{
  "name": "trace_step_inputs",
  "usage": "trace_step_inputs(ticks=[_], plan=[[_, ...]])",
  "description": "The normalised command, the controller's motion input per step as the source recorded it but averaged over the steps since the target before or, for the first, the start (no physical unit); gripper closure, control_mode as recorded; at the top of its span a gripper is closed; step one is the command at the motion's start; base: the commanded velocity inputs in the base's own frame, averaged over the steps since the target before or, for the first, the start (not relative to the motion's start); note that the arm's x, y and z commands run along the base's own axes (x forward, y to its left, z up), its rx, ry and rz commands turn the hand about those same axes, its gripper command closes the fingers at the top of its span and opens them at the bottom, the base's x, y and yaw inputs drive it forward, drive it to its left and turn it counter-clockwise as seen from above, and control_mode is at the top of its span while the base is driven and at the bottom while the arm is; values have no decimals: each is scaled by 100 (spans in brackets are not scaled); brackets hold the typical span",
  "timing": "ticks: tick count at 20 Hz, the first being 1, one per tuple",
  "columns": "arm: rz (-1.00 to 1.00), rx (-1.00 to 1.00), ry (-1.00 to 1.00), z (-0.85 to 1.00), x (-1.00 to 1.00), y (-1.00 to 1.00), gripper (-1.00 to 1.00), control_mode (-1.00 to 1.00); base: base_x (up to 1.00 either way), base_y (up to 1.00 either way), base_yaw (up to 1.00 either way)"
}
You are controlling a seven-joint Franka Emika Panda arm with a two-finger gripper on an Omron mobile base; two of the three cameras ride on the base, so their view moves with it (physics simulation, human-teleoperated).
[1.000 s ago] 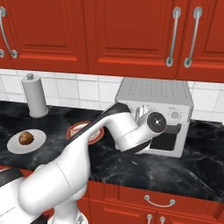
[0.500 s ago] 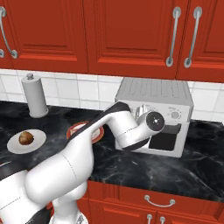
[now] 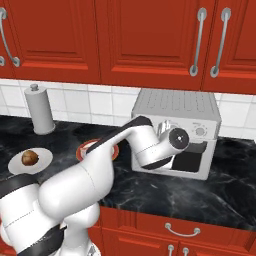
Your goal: Open the toaster oven door. Place the bread on the top rack in the toaster oven and place the steak on the bottom rack.
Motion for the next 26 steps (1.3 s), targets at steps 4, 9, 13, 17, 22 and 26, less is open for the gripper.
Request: trace_step_inputs(ticks=[4, 9, 13, 17, 22, 26], plan=[[0, 0, -1, -5, 12, -18, -100, -100, 0, 0, 0], [0, 0, -2, -1, 18, -15, -100, -100, 0, 0, 0], [0, 0, -4, -4, 23, -4, -100, -100, 0, 0, 0], [0, 0, -7, -13, 21, 0, -100, -100, 0, 0, 0], [0, 0, -6, -12, 20, 0, -100, -100, 0, 0, 0], [0, 4, -19, -6, 3, -2, -100, -100, 0, 0, 0]])
